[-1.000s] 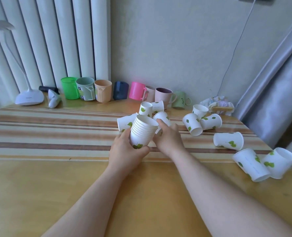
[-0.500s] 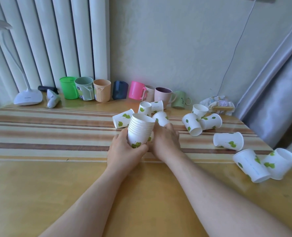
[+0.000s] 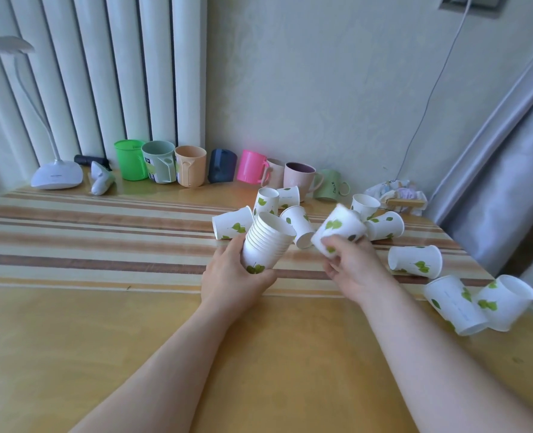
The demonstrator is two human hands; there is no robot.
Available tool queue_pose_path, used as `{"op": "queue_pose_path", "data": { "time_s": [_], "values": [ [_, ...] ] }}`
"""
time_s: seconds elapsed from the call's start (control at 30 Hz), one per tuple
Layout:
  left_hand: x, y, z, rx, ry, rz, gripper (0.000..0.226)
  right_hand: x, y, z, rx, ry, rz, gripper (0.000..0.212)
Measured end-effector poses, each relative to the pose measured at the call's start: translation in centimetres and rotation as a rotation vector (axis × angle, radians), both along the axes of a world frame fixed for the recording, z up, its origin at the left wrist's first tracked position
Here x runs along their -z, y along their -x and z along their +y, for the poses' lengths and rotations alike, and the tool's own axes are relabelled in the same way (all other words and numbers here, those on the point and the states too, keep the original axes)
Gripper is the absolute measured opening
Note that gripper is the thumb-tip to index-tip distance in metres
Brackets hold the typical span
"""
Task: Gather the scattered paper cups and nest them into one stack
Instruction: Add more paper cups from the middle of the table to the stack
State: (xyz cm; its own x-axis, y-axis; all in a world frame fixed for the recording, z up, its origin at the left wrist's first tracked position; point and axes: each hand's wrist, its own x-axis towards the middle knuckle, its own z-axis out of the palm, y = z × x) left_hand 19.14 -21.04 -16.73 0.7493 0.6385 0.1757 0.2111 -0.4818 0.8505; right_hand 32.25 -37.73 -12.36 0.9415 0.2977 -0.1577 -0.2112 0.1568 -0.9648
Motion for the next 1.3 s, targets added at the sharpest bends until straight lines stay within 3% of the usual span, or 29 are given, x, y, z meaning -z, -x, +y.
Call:
{"op": "queue_pose_path", "data": {
  "time_s": [0.13,0.33,0.43,0.57,0.67,0.73,0.83,0.87,1.0,1.03,1.17,1.3],
  "values": [
    [0.2,0.0,-0.1,0.033,-0.048,-0.008,0.062,-1.8,0.6,0.4,-0.154,-0.298,0.075,0.017],
    [0.1,0.2,-0.2,0.075,-0.073,-0.029,0.079,-1.1,2.1,1.8,-0.315,-0.155,-0.109,0.038],
    [0.2,0.1,-0.1,0.069,-0.075,-0.020,0.079,0.0,2.2,1.7,-0.360,-0.160,-0.151,0.035],
    [0.5,-0.2,-0.1,0.070,-0.077,-0.019,0.080,0.7,1.5,1.0,-0.473,-0.221,-0.218,0.059],
    [0.5,-0.3,-0.1,0.076,-0.063,-0.024,0.078,1.3,0.1,0.2,-0.424,-0.236,-0.102,0.081],
    [0.5,-0.3,0.0,0.079,-0.057,-0.023,0.077,1.9,-1.0,0.3,-0.270,-0.138,-0.074,0.077],
    [0.6,-0.4,0.0,0.078,-0.056,-0.025,0.076,2.7,-2.7,1.5,0.055,0.231,-0.206,0.048],
    [0.6,-0.4,0.0,0.078,-0.057,-0.023,0.076,2.9,-3.2,2.1,0.117,0.344,-0.254,0.047],
    [0.9,-0.6,0.1,0.074,-0.073,-0.024,0.073,3.3,-5.2,4.6,0.043,0.682,-0.346,0.091],
    [0.9,-0.7,0.1,0.073,-0.075,-0.028,0.071,3.4,-5.6,5.3,0.004,0.764,-0.352,0.093],
    [1.1,-1.0,0.2,0.072,-0.076,-0.043,0.067,3.2,-5.5,6.4,-0.124,0.973,-0.479,0.060],
    [1.0,-1.0,0.2,0.072,-0.078,-0.043,0.067,3.1,-5.1,5.4,-0.090,0.875,-0.479,0.047]
  ]
}}
